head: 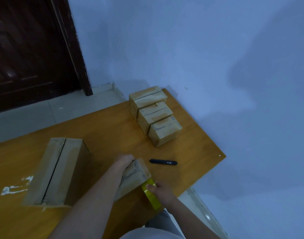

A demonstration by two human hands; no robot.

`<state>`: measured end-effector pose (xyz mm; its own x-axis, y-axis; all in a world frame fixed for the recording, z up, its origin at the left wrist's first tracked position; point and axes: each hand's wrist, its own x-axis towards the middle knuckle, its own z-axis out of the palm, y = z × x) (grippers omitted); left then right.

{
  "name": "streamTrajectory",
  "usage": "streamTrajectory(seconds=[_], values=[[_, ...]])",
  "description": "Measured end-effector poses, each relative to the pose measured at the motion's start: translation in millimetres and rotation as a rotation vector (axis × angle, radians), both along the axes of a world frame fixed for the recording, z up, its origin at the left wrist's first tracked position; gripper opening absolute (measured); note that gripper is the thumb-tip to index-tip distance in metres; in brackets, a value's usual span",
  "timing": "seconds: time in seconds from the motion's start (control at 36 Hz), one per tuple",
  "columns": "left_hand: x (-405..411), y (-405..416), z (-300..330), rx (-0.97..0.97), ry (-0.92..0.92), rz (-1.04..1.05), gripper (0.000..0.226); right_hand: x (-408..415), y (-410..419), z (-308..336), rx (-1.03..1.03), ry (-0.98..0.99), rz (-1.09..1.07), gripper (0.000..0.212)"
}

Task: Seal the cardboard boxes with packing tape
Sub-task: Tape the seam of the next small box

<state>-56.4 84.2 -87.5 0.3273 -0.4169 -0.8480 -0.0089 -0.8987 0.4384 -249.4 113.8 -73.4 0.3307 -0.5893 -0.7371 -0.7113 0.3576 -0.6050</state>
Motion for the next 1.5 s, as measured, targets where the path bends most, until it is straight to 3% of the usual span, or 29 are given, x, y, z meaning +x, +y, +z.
streamTrajectory(seconds=[0.14,0.22,0.28,0.36,0.44,0.56,0.67,0.83,0.92,1.0,1.17,1.25,1.36,1.5], values=[[0,0,-6,-0.015,-0.07,-0.011,0.021,-1,-1,-13,0.007,-0.073,-0.028,0.08],[-4,2,-5,-0.086,-0.292,-0.095,0.019,-3,-3,-18,-0.024,-0.068,-0.006,0.095],[-6,-1,-5,-0.204,-0.388,-0.07,0.026,1,-2,-1,-0.045,-0.045,0.018,0.079],[-6,-5,0,-0.487,-0.385,0.084,0.033,0,-8,5,-0.058,-0.065,0.019,0.042],[-1,-2,9,-0.695,-0.403,0.132,0.028,5,-15,7,-0.067,-0.081,0.015,0.036],[5,8,14,-0.779,-0.582,-0.004,0.024,17,-15,12,-0.024,-0.136,-0.042,0.026],[0,33,9,-0.689,-0.763,-0.271,0.029,22,-15,8,0.01,-0.19,-0.061,0.026],[-26,68,-8,-0.592,-0.83,-0.477,0.035,22,-12,6,-0.001,-0.207,0.014,0.033],[-36,69,-9,-0.548,-0.81,-0.436,0.046,17,-9,5,0.036,-0.211,0.021,0.033],[-35,68,-13,-0.562,-0.819,-0.459,0.049,9,-10,-1,0.041,-0.22,0.015,0.013],[-29,70,-15,-0.596,-0.811,-0.515,0.075,5,-8,-8,-0.002,-0.268,0.023,0.02],[-29,71,-16,-0.59,-0.824,-0.542,0.055,8,-7,-10,-0.092,-0.225,0.026,0.029],[-28,71,-17,-0.567,-0.823,-0.584,0.053,13,-8,-13,-0.167,-0.143,0.064,0.036],[-27,71,-20,-0.572,-0.846,-0.591,0.087,19,-2,-20,-0.305,-0.038,0.181,0.027]])
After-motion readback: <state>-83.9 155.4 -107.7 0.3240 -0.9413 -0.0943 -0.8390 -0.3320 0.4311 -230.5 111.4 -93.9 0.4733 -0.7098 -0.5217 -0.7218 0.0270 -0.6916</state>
